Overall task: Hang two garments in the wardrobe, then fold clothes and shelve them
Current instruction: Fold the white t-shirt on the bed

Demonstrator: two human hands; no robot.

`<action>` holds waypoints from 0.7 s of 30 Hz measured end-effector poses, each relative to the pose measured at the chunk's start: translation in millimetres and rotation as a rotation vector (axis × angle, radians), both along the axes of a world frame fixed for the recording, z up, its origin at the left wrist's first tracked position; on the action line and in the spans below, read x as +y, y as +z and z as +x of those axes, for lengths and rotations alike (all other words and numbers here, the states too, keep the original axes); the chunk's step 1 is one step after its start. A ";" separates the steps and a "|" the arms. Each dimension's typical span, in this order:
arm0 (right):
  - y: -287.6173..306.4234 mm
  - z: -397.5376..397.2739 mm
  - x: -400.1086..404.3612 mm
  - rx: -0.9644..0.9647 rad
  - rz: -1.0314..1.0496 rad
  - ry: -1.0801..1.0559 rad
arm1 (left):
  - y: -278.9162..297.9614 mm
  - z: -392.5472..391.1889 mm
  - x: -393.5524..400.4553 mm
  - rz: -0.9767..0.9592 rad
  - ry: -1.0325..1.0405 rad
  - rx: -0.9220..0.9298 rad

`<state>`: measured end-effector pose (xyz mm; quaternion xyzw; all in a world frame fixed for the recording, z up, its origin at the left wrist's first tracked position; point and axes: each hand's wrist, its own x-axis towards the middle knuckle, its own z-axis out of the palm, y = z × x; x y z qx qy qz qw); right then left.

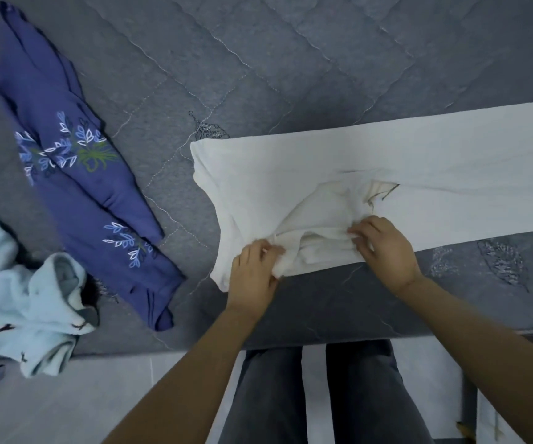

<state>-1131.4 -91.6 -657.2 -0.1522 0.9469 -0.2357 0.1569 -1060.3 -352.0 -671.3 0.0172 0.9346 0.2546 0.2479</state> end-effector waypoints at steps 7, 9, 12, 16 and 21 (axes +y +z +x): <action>22.3 5.8 18.0 -0.095 -0.261 -0.217 | 23.8 -9.8 -27.6 0.288 0.096 0.156; 34.5 6.1 19.1 -0.226 -0.396 -0.305 | 37.5 -8.8 -33.1 0.357 0.132 0.176; 45.1 1.3 15.5 -0.458 -0.534 -0.512 | 53.7 -8.9 -38.9 0.379 0.165 0.178; 53.5 -34.7 2.4 -0.669 -0.693 -0.732 | 62.1 -31.2 -39.1 0.407 0.410 0.122; 41.4 -111.5 -20.0 -0.769 -0.767 -0.905 | 37.2 -108.0 -39.6 0.406 0.617 0.102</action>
